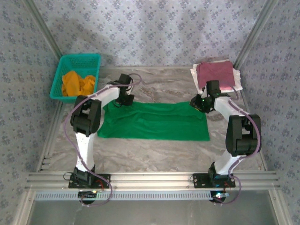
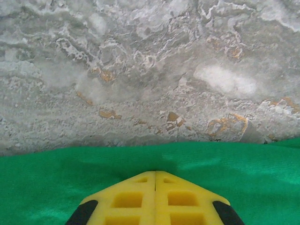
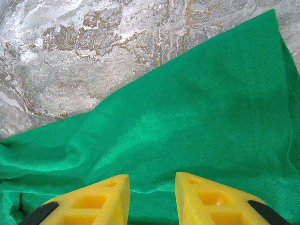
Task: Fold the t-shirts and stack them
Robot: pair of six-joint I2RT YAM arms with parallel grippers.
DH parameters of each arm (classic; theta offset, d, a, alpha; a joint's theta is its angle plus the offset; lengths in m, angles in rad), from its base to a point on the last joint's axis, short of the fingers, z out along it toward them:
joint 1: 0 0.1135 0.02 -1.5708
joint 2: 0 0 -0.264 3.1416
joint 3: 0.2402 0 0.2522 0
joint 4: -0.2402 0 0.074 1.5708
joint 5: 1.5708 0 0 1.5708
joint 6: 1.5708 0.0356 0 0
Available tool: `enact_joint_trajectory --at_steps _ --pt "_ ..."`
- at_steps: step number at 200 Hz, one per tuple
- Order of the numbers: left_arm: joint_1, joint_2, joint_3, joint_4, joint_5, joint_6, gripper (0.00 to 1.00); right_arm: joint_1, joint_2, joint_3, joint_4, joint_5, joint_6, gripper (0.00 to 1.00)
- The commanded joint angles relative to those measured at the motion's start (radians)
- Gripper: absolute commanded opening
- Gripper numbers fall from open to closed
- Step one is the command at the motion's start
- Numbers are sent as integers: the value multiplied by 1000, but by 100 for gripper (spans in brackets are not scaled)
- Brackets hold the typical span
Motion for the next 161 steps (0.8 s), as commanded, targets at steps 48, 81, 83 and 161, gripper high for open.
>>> enact_joint_trajectory --at_steps 48,81,83,161 --pt "-52 -241 -124 -36 -43 -112 0 -10 -10 2 -17 -13 1 33" --pt "-61 -273 -180 -33 -59 -129 0 -11 -2 3 -9 -20 2 33" --pt "-62 -275 -185 -31 -59 -128 0 -10 -1 3 -9 -20 2 33" --pt "-50 -238 -29 -80 -121 -56 0 -12 6 -5 -4 -23 0 33"
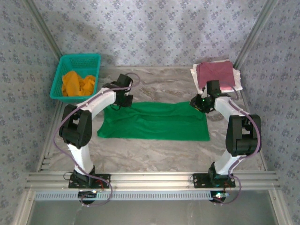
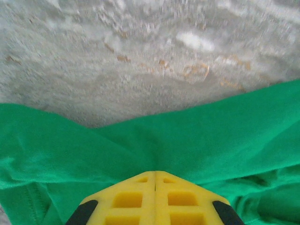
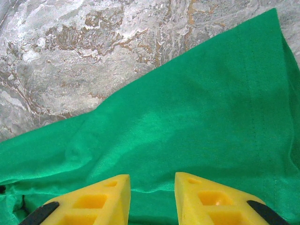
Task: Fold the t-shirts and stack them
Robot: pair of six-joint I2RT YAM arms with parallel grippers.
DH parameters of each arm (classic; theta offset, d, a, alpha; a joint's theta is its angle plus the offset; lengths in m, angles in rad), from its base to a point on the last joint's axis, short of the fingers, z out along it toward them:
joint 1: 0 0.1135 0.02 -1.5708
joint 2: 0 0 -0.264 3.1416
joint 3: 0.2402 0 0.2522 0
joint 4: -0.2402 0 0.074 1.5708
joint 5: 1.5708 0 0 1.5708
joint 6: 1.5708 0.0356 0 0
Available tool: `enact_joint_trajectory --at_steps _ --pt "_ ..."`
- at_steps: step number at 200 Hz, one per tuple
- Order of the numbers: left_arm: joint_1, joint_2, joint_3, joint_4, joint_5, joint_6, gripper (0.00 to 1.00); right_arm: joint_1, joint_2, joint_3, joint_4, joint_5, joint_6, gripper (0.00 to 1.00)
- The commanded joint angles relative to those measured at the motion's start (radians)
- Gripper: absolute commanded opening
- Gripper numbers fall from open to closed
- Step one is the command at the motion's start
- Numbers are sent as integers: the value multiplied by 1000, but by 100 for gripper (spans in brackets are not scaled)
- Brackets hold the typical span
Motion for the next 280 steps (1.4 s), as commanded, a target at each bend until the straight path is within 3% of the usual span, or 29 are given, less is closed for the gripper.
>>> enact_joint_trajectory --at_steps 1,28,43,59,74,129,181,201,230,269,280 --pt "12 17 109 -31 -35 40 0 -7 7 -5 -5 -12 0 33" --pt "33 118 230 -67 -30 79 1 -5 12 -4 4 -19 6 33" --pt "51 193 299 -90 -20 90 36 -4 12 -3 3 -22 8 33" --pt "63 253 356 -111 -6 101 64 -4 8 0 -2 -24 6 33" --pt "65 269 379 -123 -11 101 70 -4 2 2 -9 -24 4 33" --pt "24 113 170 -53 96 51 66 -5 -10 -9 -13 -15 3 33" --pt "15 158 106 -9 110 40 63 17 51 37 -24 -41 -25 34" --pt "17 182 108 9 96 38 52 24 53 41 -54 26 -9 37" --pt "17 194 97 24 107 35 22 9 41 30 -75 87 -1 39" --pt "20 158 69 27 110 21 0 -20 24 8 -108 108 20 41" --pt "20 135 56 29 109 9 0 -28 28 2 -99 98 19 41"
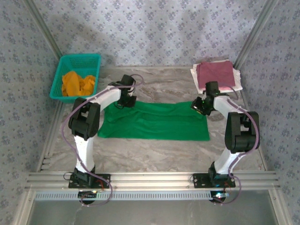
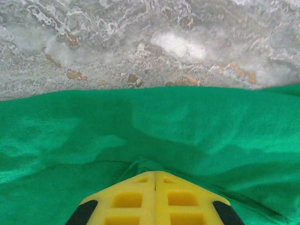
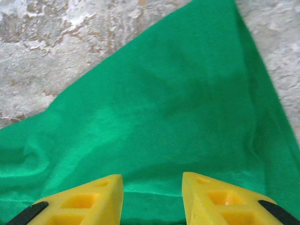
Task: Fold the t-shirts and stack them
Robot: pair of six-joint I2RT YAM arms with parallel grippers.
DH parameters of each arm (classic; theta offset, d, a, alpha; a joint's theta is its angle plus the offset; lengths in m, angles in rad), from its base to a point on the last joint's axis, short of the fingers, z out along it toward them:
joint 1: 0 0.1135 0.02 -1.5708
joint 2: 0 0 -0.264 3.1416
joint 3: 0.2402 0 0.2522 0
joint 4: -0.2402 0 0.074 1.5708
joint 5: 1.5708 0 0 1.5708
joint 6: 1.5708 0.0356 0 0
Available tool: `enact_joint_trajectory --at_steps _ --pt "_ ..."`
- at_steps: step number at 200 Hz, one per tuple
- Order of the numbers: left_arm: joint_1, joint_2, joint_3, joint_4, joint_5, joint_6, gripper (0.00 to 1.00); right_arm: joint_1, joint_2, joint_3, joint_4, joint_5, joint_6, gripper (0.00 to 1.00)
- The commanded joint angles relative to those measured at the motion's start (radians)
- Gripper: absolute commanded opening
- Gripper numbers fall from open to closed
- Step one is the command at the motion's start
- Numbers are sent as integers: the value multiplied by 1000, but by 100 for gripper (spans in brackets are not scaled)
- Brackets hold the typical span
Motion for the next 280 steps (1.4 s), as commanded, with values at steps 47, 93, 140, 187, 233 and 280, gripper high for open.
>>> enact_joint_trajectory --at_steps 47,93,140,187,233,280 --pt "-3 -140 -78 18 -4 -68 0 -21 -18 -21 8 -11 14 41" --pt "-36 -232 -151 37 -43 -125 0 -21 -26 -26 13 -19 17 42" --pt "-108 -338 -278 34 -72 -236 0 -21 -26 -30 15 -28 19 41" --pt "-81 -292 -286 84 -88 -212 30 -17 -13 -35 45 -58 26 41" --pt "-21 -74 -20 31 -95 -163 60 -16 -38 -45 34 -53 12 41" --pt "1 49 93 -5 -95 -146 53 -19 -68 -64 36 -56 6 43"
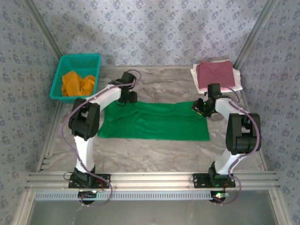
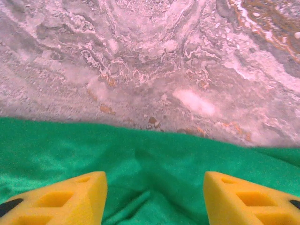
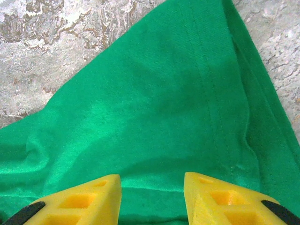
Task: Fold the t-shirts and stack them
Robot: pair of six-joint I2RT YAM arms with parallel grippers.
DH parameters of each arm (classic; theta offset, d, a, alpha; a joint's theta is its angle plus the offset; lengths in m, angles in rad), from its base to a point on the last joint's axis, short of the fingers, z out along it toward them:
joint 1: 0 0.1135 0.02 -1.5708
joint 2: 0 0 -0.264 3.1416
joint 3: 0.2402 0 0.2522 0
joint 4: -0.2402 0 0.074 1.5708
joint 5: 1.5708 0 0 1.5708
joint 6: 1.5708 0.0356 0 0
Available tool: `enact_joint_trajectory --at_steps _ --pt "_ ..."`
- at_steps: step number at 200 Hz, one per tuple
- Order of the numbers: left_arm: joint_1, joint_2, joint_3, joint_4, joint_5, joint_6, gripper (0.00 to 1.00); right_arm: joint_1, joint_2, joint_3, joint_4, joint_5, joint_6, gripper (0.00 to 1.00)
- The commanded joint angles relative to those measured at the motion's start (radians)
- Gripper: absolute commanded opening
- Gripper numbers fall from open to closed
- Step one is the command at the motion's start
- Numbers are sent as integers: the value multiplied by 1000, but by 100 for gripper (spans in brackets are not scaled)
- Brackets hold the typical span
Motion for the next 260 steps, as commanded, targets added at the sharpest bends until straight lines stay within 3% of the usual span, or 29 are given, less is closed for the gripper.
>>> enact_joint_trajectory --at_steps 1,16,30,49,64,80,139,206,239,260 --pt "6 33 39 -51 -7 22 53 0 -39 -10 -9 -12 -2 43" --pt "6 45 34 -49 -4 23 48 -6 -43 -10 -7 -12 -1 43" --pt "7 52 32 -51 -2 21 30 -9 -41 -8 -5 -15 0 43" --pt "6 45 20 -37 4 19 27 -8 -36 -3 1 -19 5 43" --pt "6 42 16 -37 2 18 9 -7 -33 2 1 -22 4 43" --pt "4 33 13 -39 4 17 0 -7 -32 6 0 -22 4 44" --pt "-10 -75 -22 -62 -9 -9 0 -7 -37 7 -7 -19 3 44" --pt "-83 -252 -208 -53 -89 -101 0 -10 -27 17 -4 -27 2 45" --pt "-98 -271 -296 -9 -75 -114 2 -9 -15 15 9 -40 3 45" --pt "-98 -316 -315 3 -93 -110 5 76 -20 84 -20 -94 -116 46"
